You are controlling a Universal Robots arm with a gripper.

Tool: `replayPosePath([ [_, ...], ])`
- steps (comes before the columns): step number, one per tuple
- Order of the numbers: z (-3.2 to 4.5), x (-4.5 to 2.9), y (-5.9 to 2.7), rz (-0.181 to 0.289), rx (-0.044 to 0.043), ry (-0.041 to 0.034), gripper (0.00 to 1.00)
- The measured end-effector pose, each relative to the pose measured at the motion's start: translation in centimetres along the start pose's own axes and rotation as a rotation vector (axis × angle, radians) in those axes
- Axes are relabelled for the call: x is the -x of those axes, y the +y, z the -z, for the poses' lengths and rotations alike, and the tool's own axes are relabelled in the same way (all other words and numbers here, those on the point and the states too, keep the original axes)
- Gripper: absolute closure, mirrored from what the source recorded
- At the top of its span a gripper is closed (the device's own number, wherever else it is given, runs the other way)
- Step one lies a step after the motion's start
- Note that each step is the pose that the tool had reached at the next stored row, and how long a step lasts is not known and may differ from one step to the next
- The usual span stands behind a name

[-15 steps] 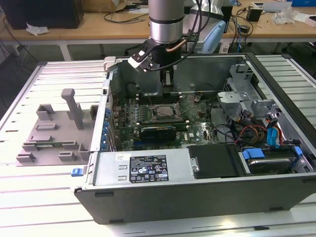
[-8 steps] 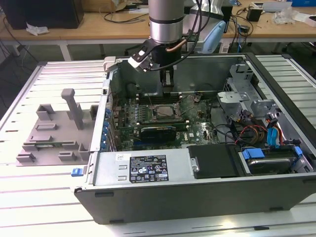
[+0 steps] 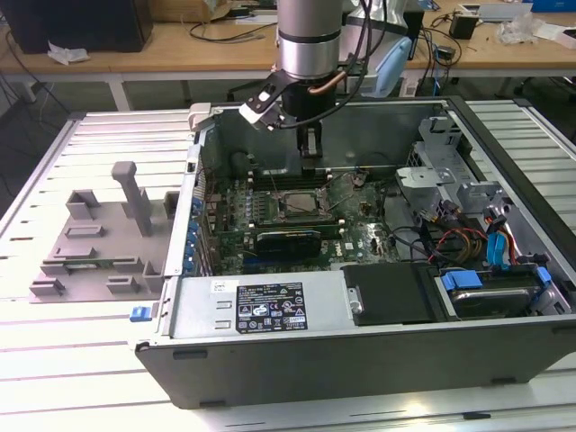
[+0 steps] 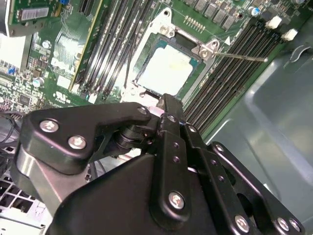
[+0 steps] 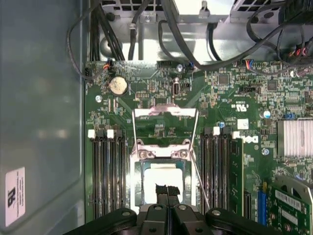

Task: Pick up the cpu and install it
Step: 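Close the cpu cover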

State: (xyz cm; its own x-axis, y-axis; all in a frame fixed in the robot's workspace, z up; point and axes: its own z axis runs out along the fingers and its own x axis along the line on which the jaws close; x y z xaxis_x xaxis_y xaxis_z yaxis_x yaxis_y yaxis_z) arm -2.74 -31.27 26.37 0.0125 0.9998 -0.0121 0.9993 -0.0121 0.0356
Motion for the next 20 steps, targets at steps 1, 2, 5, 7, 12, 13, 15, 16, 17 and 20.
replayPosePath([
  [1, -0.01, 0.00, 0.22, 0.000, -0.0001, -0.0001, 0.89],
  [2, -0.03, -0.01, 0.72, 0.000, -0.0001, 0.0000, 0.89],
  [5, -0.12, -0.03, 3.29, 0.000, -0.0010, 0.0004, 0.89],
  [7, -0.17, -0.05, 4.49, 0.000, -0.0014, 0.0008, 0.89],
  [12, -0.28, -0.08, 7.41, 0.000, -0.0031, 0.0022, 0.89],
  [13, -0.29, -0.08, 7.80, 0.000, -0.0034, 0.0022, 0.89],
  [15, -0.33, -0.09, 8.33, 0.000, -0.0037, 0.0031, 0.89],
  [16, -0.36, -0.10, 8.48, 0.000, -0.0037, 0.0037, 0.89],
  [17, -0.42, -0.10, 8.70, 0.000, -0.0038, 0.0045, 0.89],
  [20, -0.71, -0.10, 9.07, 0.000, -0.0038, 0.0044, 0.89],
])
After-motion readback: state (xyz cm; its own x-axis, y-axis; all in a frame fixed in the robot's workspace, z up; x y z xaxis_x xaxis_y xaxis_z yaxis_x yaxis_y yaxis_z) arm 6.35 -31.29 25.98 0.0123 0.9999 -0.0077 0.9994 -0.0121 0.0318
